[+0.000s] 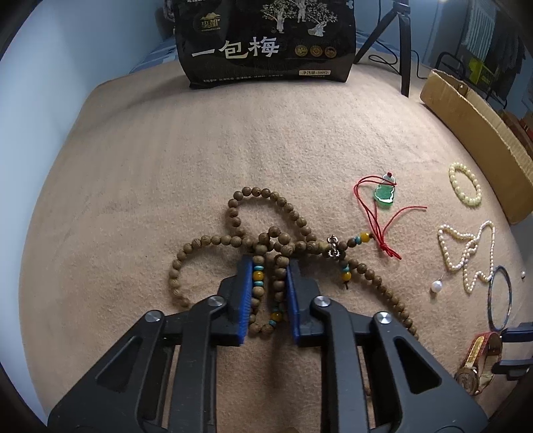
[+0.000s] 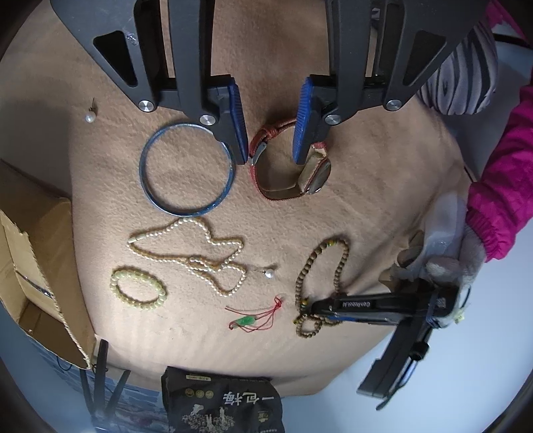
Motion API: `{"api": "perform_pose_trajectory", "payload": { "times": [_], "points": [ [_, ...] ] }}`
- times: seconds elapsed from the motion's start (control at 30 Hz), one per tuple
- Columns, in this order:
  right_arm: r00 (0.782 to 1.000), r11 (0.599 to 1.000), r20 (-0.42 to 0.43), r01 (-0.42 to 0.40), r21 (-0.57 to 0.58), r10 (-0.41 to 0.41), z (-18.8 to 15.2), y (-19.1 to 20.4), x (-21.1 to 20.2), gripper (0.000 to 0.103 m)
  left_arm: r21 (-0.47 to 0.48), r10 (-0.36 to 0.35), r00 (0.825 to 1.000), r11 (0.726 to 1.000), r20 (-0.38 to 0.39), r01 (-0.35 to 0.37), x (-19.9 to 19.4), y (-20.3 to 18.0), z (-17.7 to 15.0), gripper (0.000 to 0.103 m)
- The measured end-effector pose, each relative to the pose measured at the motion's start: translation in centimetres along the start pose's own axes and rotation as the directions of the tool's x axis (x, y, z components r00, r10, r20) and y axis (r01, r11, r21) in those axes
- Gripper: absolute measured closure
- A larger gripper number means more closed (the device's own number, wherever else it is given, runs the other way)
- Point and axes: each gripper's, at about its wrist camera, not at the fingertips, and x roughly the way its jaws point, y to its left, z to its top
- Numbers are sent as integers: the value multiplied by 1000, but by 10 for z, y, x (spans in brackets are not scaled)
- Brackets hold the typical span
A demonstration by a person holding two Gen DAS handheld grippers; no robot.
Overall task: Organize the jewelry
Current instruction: 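Grasp the brown bead mala with the left tool while the right tool grasps the red-strap watch, then carry the mala and watch over the cardboard box with both tools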
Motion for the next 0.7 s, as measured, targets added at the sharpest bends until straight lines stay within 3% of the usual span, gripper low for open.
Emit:
{"api": "perform_pose_trajectory", "payload": {
  "times": [0.07, 0.2, 0.3, 0.7],
  "points": [
    [1000, 1000, -17, 25, -12, -25, 1, 2, 6, 78, -16, -9, 1000, 1000, 7, 9, -1, 2, 0, 91],
    [998, 998, -37, 56, -33, -57, 0, 3, 15, 88, -69, -41, 999, 997, 19, 43, -4, 9, 0, 92],
    [999, 999, -15, 35, -8, -35, -1, 0, 11, 95, -124, -82, 996, 989, 36, 86, -12, 16, -2, 93],
    [990, 995, 105, 95, -10, -94, -3, 5, -30, 96, -176, -141, 976, 970, 165, 169, -82, 24, 1, 93]
  ]
}}
